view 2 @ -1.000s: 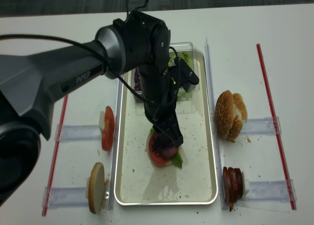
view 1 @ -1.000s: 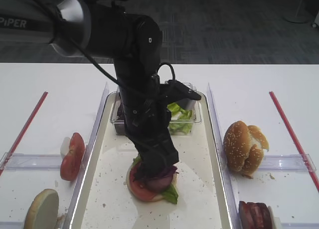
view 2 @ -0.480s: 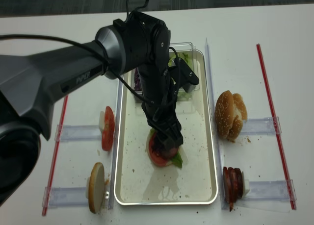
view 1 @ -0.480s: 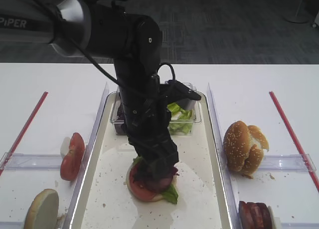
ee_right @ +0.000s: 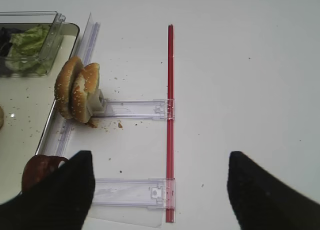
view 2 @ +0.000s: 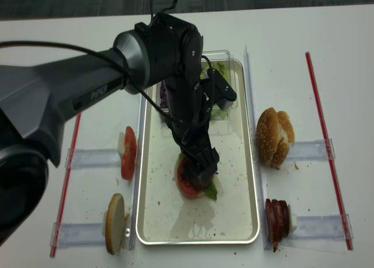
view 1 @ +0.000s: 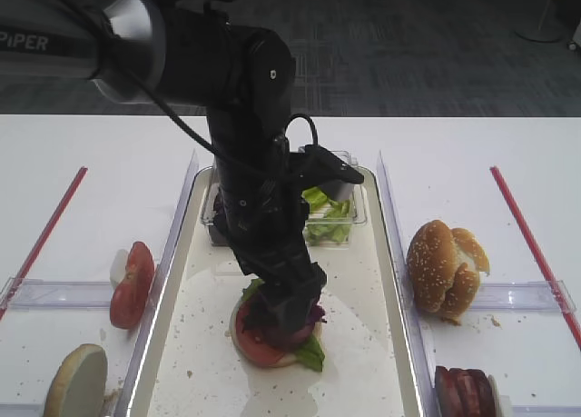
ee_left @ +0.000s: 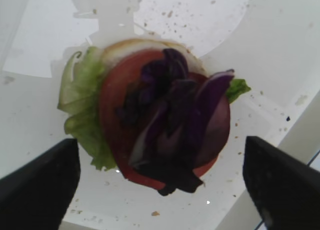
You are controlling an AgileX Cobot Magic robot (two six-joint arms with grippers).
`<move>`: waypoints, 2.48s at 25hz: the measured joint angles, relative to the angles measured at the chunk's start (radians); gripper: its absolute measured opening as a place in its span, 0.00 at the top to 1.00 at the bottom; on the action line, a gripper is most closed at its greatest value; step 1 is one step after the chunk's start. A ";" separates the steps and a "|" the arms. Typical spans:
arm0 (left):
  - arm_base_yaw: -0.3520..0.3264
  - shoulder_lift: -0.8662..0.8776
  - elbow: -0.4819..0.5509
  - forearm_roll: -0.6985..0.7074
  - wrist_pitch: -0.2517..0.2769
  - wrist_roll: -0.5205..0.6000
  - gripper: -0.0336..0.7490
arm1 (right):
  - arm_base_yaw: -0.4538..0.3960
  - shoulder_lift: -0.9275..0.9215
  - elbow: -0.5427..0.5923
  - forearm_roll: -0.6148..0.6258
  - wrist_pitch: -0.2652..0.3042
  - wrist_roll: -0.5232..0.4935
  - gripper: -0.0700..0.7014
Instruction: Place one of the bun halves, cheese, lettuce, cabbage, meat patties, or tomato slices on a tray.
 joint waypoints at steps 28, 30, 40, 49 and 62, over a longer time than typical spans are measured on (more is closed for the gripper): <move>0.000 -0.018 -0.064 -0.006 0.017 -0.055 0.18 | 0.000 0.000 0.000 0.000 0.000 0.000 0.17; 0.000 -0.029 -0.097 -0.006 0.033 -0.066 0.18 | 0.000 0.000 0.000 0.000 0.000 0.000 0.17; 0.000 -0.032 -0.175 -0.006 0.042 -0.090 0.18 | 0.000 0.000 0.000 0.000 0.000 0.000 0.17; 0.077 -0.032 -0.177 0.005 0.045 -0.115 0.18 | 0.000 0.000 0.000 0.000 0.000 0.000 0.17; 0.375 -0.032 -0.177 0.013 0.045 -0.113 0.18 | 0.000 0.000 0.000 0.000 0.000 0.000 0.17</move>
